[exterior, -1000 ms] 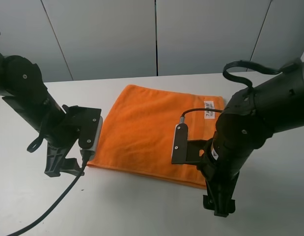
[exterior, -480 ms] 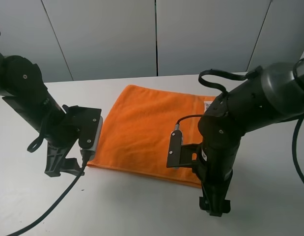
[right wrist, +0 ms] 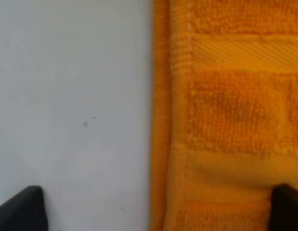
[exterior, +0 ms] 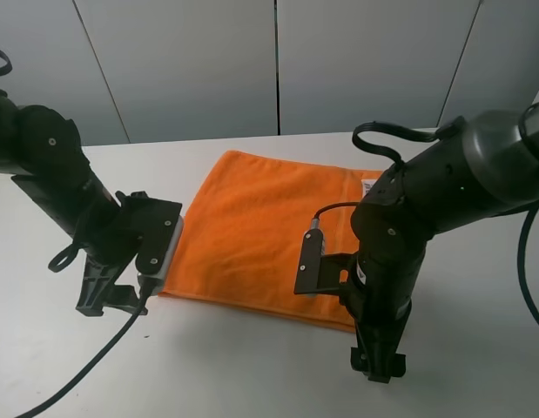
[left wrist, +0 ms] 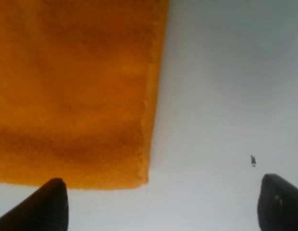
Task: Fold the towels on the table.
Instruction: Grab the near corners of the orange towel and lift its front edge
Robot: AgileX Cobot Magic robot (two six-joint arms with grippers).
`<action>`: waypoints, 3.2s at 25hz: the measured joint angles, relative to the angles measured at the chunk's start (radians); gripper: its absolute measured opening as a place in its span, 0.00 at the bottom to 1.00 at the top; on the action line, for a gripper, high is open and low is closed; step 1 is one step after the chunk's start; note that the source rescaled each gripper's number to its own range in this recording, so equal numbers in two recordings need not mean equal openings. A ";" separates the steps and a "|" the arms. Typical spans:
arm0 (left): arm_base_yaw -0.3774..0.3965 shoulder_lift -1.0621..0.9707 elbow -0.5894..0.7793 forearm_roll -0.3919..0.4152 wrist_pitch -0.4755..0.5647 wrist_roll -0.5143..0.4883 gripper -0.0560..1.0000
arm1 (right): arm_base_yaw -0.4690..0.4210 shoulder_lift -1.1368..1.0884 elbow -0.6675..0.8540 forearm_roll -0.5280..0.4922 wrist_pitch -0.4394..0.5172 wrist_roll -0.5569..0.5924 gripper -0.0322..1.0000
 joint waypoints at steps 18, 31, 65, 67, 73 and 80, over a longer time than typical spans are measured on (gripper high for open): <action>-0.033 0.107 0.000 0.048 -0.126 0.022 1.00 | 0.000 0.000 0.000 0.002 -0.004 0.000 1.00; -0.035 0.159 -0.002 -0.007 -0.174 0.013 1.00 | 0.000 0.000 0.000 0.004 -0.004 0.000 1.00; -0.037 0.182 -0.012 -0.049 -0.177 -0.002 1.00 | -0.002 0.002 0.000 0.009 -0.014 0.000 1.00; -0.037 0.182 -0.012 -0.054 -0.177 -0.002 1.00 | -0.002 0.002 0.000 0.009 -0.014 0.000 1.00; -0.037 0.182 -0.012 -0.057 -0.177 -0.011 0.95 | -0.002 0.002 0.000 0.011 -0.014 0.008 0.99; -0.041 0.188 -0.012 -0.060 -0.243 -0.067 0.08 | -0.006 0.003 -0.004 -0.015 -0.085 0.034 0.08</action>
